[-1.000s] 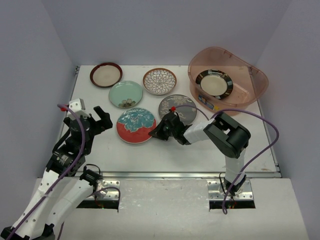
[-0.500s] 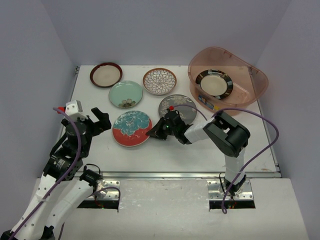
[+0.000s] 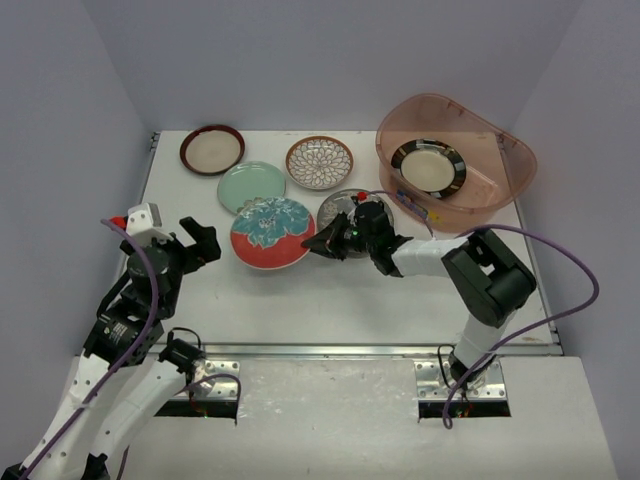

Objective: Place the plates into the plastic bin on the countertop

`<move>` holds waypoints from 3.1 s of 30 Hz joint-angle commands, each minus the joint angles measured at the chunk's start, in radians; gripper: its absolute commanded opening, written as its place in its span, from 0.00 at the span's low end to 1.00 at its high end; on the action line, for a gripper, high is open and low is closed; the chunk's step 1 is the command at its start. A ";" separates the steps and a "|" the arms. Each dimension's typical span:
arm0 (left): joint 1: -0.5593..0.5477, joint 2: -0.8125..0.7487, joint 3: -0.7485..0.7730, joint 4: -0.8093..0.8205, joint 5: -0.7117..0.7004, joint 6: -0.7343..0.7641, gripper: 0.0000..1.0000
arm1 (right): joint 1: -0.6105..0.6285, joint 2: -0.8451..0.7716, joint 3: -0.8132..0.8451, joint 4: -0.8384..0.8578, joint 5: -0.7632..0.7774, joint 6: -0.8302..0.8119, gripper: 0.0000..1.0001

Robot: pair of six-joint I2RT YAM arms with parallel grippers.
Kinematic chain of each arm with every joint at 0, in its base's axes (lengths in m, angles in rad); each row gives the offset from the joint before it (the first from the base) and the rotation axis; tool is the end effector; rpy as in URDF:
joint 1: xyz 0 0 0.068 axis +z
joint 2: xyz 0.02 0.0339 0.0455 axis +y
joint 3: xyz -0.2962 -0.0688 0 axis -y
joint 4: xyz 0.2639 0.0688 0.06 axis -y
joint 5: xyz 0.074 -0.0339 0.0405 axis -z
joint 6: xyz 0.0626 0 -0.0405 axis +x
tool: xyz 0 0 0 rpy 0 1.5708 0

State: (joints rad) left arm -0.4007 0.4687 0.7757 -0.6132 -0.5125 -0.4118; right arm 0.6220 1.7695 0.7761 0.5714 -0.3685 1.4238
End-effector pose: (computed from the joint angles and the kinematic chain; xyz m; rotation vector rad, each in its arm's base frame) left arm 0.1149 -0.0153 0.3455 -0.3564 1.8026 -0.0881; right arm 0.3067 0.2476 0.1613 0.6631 2.2986 1.5427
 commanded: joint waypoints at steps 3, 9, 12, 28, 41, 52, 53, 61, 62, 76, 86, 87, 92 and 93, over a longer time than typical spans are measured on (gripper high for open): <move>-0.012 -0.005 0.004 0.038 -0.014 0.008 1.00 | -0.095 -0.219 0.070 0.123 -0.103 0.033 0.00; -0.015 -0.004 0.005 0.036 -0.018 0.007 1.00 | -0.288 -0.321 0.128 -0.062 -0.115 0.020 0.00; -0.018 -0.002 0.005 0.036 -0.018 0.007 1.00 | -0.438 -0.363 0.173 -0.165 -0.128 0.000 0.00; -0.018 0.016 0.005 0.038 -0.017 0.005 1.00 | -0.827 -0.240 0.399 -0.381 0.046 -0.062 0.00; -0.018 0.015 0.004 0.039 -0.021 0.004 1.00 | -0.829 -0.035 0.512 -0.488 0.240 -0.122 0.00; -0.018 0.062 0.011 0.030 -0.019 0.004 1.00 | -0.831 0.149 0.712 -0.650 0.172 -0.198 0.02; -0.018 0.057 0.009 0.033 -0.031 0.001 1.00 | -0.831 0.182 0.740 -0.687 0.157 -0.209 0.05; -0.021 0.020 0.009 0.020 -0.049 -0.006 1.00 | -0.831 0.249 0.772 -0.848 0.126 -0.274 0.39; -0.021 0.007 0.008 0.019 -0.055 -0.007 1.00 | -0.833 0.246 0.762 -0.852 0.136 -0.279 0.42; -0.032 0.036 0.015 0.004 -0.074 -0.018 1.00 | -0.827 0.126 0.786 -0.964 0.198 -0.318 0.72; -0.033 0.073 0.031 -0.014 -0.095 -0.030 1.00 | -0.772 0.162 1.071 -1.088 0.036 -0.548 0.73; -0.032 0.083 0.034 -0.016 -0.094 -0.031 1.00 | -0.745 0.133 1.106 -1.100 0.051 -0.579 0.74; -0.030 0.239 0.070 -0.033 -0.101 -0.044 1.00 | -0.526 -0.047 1.179 -1.180 0.181 -0.838 0.98; -0.030 0.251 0.074 -0.032 -0.096 -0.054 1.00 | -0.490 -0.082 1.131 -1.176 0.218 -0.888 0.99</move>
State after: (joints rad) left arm -0.4244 0.6161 0.7997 -0.6500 -0.5969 -0.4374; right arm -0.0562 1.8971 1.8895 -0.5522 -0.2578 0.8104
